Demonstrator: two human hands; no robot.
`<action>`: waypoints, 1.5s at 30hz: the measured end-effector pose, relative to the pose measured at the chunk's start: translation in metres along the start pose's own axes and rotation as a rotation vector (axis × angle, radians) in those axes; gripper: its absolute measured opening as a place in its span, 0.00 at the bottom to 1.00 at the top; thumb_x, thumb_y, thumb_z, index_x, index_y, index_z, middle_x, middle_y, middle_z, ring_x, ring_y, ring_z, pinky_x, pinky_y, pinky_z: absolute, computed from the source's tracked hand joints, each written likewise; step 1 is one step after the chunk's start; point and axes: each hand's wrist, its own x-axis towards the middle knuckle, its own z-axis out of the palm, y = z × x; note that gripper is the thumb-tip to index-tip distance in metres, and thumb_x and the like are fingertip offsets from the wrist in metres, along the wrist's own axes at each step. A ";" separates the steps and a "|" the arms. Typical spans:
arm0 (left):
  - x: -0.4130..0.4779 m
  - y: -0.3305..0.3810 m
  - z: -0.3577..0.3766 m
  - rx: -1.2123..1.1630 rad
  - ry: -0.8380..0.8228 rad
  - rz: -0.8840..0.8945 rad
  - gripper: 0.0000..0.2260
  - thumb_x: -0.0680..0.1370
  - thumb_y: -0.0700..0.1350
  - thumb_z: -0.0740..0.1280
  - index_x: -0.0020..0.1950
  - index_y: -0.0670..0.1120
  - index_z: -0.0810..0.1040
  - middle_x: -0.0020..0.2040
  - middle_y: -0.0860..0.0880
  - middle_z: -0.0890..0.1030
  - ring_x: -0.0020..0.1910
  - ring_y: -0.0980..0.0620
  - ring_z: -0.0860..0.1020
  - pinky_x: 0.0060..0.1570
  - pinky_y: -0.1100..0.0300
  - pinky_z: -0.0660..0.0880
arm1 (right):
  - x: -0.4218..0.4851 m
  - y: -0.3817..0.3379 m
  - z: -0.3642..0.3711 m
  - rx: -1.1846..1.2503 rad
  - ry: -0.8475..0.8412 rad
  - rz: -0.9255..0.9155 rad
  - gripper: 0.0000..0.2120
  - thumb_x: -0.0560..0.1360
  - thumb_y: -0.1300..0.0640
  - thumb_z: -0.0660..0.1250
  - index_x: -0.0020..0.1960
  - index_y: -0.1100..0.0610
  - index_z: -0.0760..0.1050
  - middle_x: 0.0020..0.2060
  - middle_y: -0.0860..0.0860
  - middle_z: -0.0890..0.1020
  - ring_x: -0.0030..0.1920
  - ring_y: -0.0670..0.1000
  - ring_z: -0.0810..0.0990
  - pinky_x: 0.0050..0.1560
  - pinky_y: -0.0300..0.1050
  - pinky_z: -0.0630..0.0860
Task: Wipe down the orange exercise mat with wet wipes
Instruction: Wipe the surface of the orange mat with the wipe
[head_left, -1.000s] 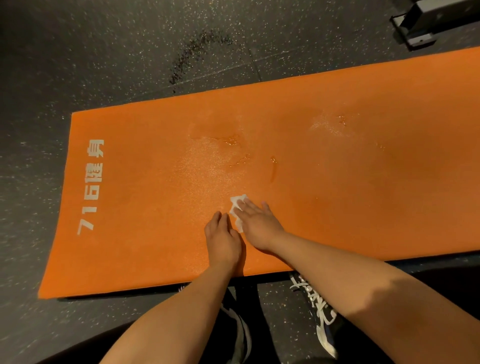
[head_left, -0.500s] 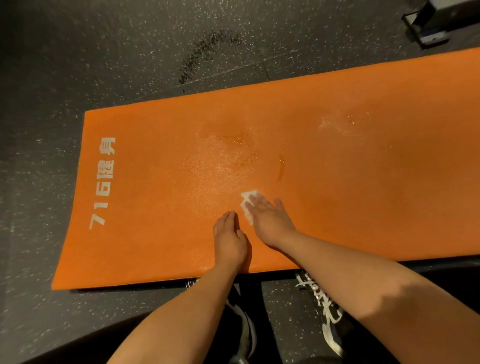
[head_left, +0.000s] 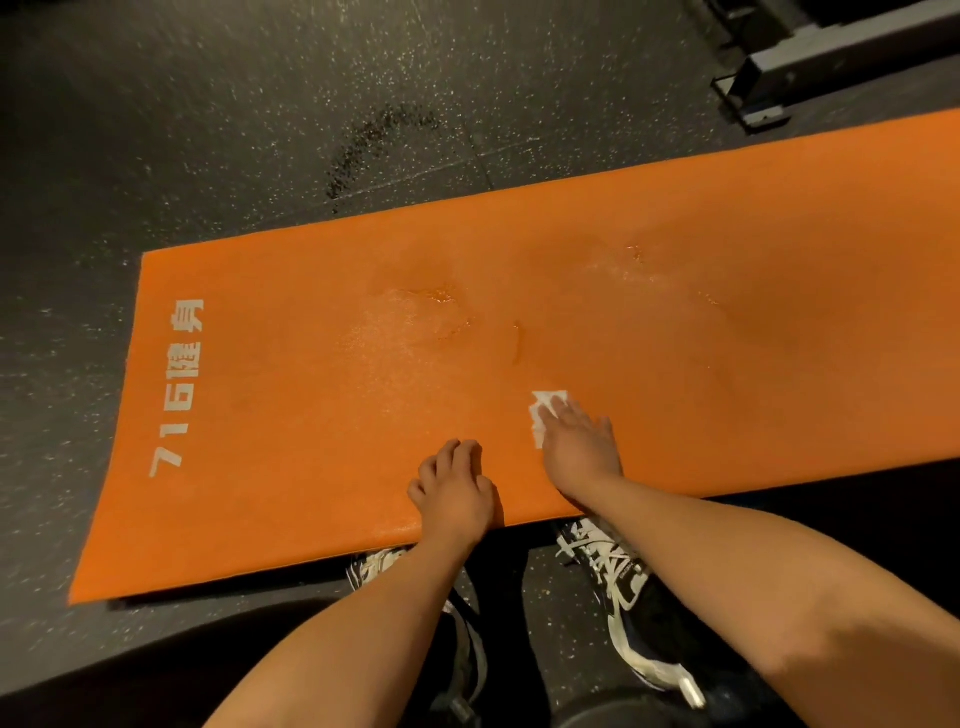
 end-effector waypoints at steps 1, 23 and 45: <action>-0.002 -0.001 0.000 -0.003 -0.022 0.011 0.21 0.80 0.49 0.59 0.74 0.58 0.66 0.79 0.53 0.61 0.75 0.45 0.57 0.69 0.45 0.56 | 0.000 0.004 -0.002 0.022 -0.003 0.083 0.29 0.84 0.56 0.50 0.83 0.50 0.46 0.83 0.49 0.45 0.82 0.51 0.42 0.79 0.62 0.42; -0.020 -0.002 -0.003 -0.017 -0.172 0.042 0.23 0.83 0.55 0.58 0.78 0.58 0.62 0.83 0.52 0.52 0.81 0.47 0.47 0.76 0.44 0.45 | -0.057 -0.034 0.017 -0.035 -0.145 -0.190 0.27 0.86 0.50 0.46 0.83 0.51 0.43 0.82 0.50 0.42 0.81 0.51 0.38 0.79 0.63 0.39; 0.026 0.001 -0.019 0.059 -0.139 -0.053 0.24 0.83 0.53 0.54 0.79 0.59 0.58 0.82 0.51 0.51 0.74 0.40 0.57 0.69 0.43 0.54 | 0.017 -0.054 0.005 0.007 -0.139 -0.037 0.29 0.85 0.53 0.48 0.83 0.51 0.40 0.82 0.49 0.39 0.81 0.52 0.34 0.78 0.64 0.40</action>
